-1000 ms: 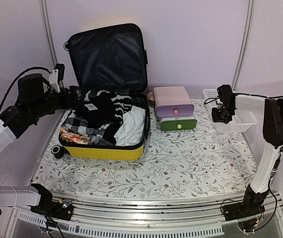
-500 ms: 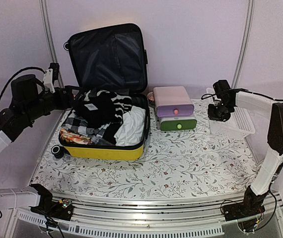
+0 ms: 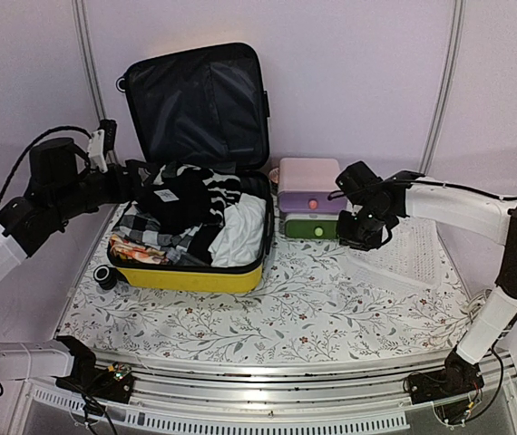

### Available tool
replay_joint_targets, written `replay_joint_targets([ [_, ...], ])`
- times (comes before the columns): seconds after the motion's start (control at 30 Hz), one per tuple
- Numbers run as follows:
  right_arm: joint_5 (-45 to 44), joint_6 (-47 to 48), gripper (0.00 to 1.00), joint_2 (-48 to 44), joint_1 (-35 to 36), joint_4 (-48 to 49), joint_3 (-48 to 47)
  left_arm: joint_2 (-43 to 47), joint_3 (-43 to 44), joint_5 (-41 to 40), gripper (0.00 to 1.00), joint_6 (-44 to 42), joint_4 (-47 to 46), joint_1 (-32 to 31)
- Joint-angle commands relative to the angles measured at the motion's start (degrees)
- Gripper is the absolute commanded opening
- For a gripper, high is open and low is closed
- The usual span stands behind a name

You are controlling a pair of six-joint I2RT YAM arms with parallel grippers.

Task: Open, take out, and arrange the luggage
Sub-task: Move the bin to the center of the board.

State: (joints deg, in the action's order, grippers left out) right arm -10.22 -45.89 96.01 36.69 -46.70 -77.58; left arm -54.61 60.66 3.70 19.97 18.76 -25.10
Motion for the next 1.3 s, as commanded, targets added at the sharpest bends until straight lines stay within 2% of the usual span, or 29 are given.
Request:
replay_joint_targets([
  [0.0, 5.9, 3.82, 0.57, -4.57, -0.35, 6.72, -5.8, -0.98, 1.08, 3.24, 0.78, 0.13, -6.99, 0.58],
  [0.03, 5.84, 5.51, 0.67, -4.67, -0.84, 6.33, -7.03, -2.13, 1.99, 2.9, 0.78, -0.52, -6.32, 0.56],
  [0.13, 6.04, 10.59, 0.72, -5.38, -2.67, 5.48, -7.88, -4.57, 2.65, 3.18, 0.78, -1.54, -5.67, 0.58],
  [0.3, 9.47, 15.25, 0.67, -6.62, -7.72, 4.67, -4.96, -3.51, -2.31, 6.06, 0.78, 1.95, -10.34, 0.58],
  [0.43, 3.73, 16.98, 0.62, -7.17, -8.58, 0.54, -1.99, -3.39, -3.82, 7.76, 0.79, 1.85, -11.76, 0.54],
  [0.5, 1.57, 16.8, 0.55, -6.7, -8.65, -2.73, -0.95, -4.3, -3.0, 7.87, 0.79, 1.49, -10.7, 0.5],
  [0.53, 0.89, 16.27, 0.48, -6.63, -8.64, -4.11, -0.06, -4.89, -2.48, 8.2, 0.79, 1.48, -10.08, 0.56],
  [0.6, 0.53, 15.72, 0.24, -6.94, -8.65, -5.66, 2.67, -5.88, -1.82, 9.15, 0.79, 1.54, -9.18, 0.48],
  [0.63, 0.44, 15.34, 0.08, -7.23, -8.57, -6.15, 4.22, -6.2, -1.72, 9.4, 0.79, 1.69, -8.99, 0.43],
  [0.67, 0.45, 14.97, 0.03, -7.5, -8.45, -6.72, 5.56, -6.56, -1.71, 9.54, 0.79, 1.88, -8.7, 0.44],
  [0.83, 0.16, 14.55, 0.02, -7.77, -4.43, -7.95, 9.64, -7.84, -1.64, 9.71, 0.79, 1.77, -7.69, 0.45],
  [1.07, 9.49, 17.19, 0.03, -3.95, 1.88, -6.9, 8.76, -11.64, 1.2, 10.59, 0.79, -0.94, -1.94, 0.4],
  [1.27, 22.03, 20.18, 0.07, -4.68, 4.78, 0.33, 4.31, -15.74, 6.92, 0.77, 0.78, -7.45, 8.86, -0.27],
])
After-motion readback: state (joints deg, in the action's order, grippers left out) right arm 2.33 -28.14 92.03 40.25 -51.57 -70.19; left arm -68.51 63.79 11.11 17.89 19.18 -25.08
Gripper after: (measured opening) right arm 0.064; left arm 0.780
